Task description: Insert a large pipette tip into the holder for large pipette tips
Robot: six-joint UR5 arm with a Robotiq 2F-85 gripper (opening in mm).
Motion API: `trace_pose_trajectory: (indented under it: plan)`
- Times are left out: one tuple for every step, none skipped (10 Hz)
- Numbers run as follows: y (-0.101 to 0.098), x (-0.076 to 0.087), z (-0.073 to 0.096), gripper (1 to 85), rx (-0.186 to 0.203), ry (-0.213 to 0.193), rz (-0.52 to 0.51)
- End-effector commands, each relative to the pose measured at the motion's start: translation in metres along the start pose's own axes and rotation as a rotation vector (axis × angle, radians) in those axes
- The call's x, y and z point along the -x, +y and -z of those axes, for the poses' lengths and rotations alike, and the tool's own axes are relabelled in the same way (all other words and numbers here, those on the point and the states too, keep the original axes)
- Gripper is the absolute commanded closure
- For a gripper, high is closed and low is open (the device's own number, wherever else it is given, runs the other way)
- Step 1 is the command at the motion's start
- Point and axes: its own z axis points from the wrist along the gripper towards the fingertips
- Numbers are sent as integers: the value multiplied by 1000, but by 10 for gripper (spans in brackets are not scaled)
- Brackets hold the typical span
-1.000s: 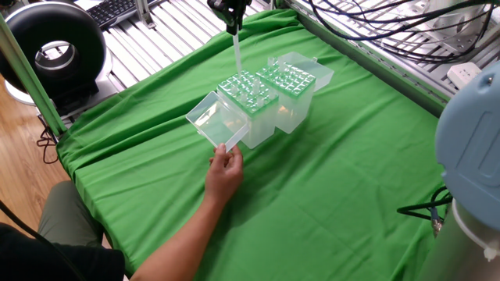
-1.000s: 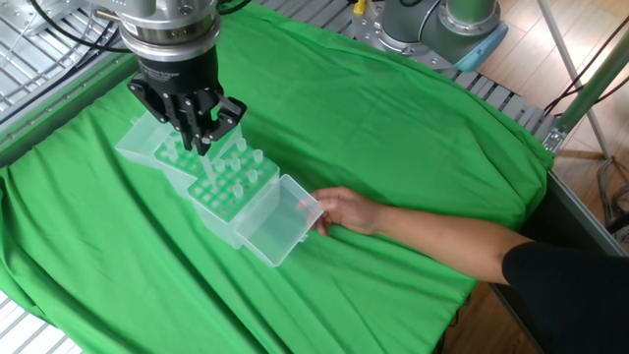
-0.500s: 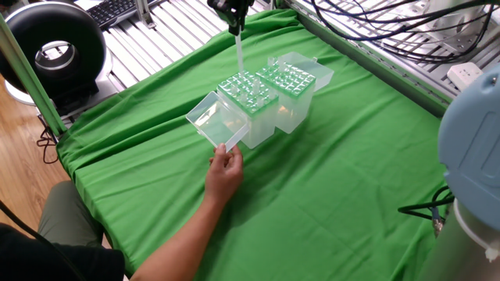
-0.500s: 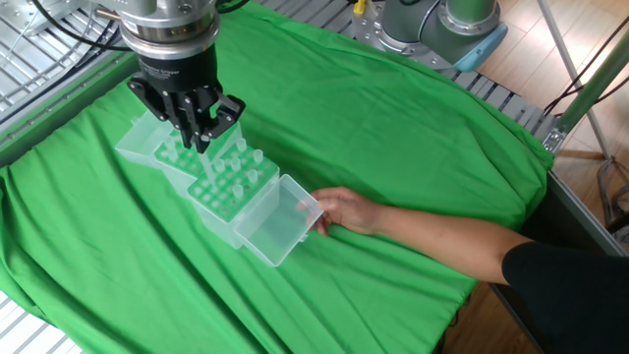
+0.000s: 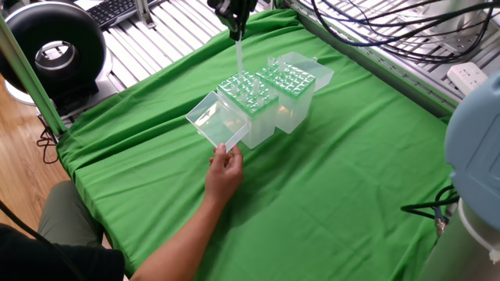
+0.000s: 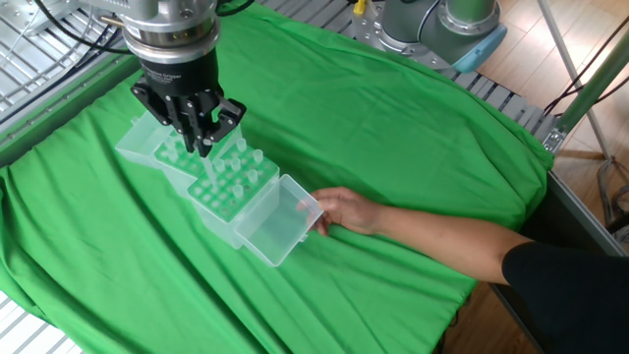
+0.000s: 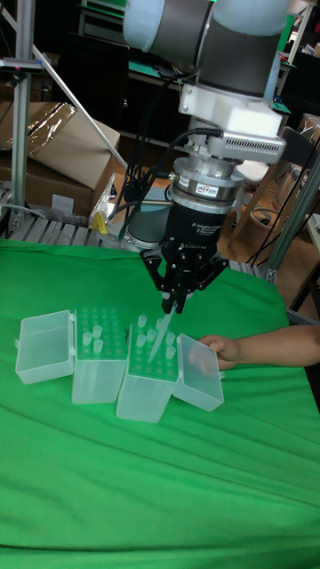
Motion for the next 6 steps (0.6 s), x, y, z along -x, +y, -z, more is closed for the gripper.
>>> trace_pose_trajectory:
  plan:
    - [-2,-4,-20,547,21,-16,27]
    - [-3,-5,-25,513,20,-19,32]
    - [-5,-5,-27,503,15,-19,34]
    - [-11,-6,-31,510,5,-20,38]
    - [-20,-7,-38,520,-3,-32,56]
    - [-32,-10,-47,530,-14,-39,72]
